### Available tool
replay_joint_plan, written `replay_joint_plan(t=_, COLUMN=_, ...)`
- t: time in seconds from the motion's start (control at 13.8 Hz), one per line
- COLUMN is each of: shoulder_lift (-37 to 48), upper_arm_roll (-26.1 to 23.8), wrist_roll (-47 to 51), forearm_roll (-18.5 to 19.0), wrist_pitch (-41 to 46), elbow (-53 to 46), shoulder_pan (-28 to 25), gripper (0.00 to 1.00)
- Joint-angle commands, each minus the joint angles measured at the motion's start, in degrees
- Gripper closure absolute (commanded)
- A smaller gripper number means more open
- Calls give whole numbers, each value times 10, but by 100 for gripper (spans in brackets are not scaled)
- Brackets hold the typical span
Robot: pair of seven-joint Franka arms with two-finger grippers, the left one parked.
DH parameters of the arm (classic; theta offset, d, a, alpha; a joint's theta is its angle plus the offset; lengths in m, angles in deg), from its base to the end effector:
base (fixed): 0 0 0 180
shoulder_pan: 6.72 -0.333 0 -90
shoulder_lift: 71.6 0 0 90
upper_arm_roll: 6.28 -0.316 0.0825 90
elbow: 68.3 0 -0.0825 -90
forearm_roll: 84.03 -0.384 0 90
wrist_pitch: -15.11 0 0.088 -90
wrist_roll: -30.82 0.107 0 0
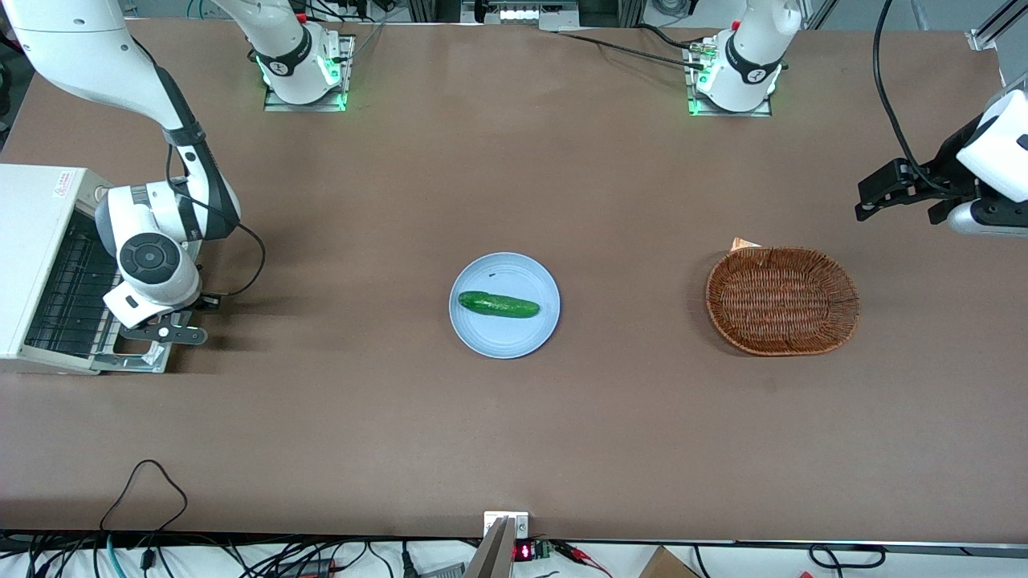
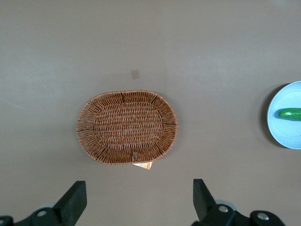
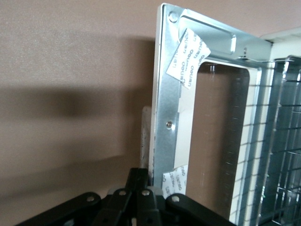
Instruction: Open oven door with right arm only
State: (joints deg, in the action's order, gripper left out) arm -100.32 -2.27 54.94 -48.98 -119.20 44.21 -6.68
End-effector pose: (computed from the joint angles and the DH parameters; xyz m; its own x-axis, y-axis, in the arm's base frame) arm 0.6037 -0.0504 0.2086 0.9989 -0.0316 -0.0354 -0.0128 -0.8978 0.4403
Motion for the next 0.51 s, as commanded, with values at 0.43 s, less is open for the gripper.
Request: replay_joint_plan(t=0.43, shoulder_lift=-26, upper_arm_roll=24, wrist_roll=-8, forearm_roll=14, wrist_pitch=-3, elbow=3, shoulder_pan=24, gripper=100)
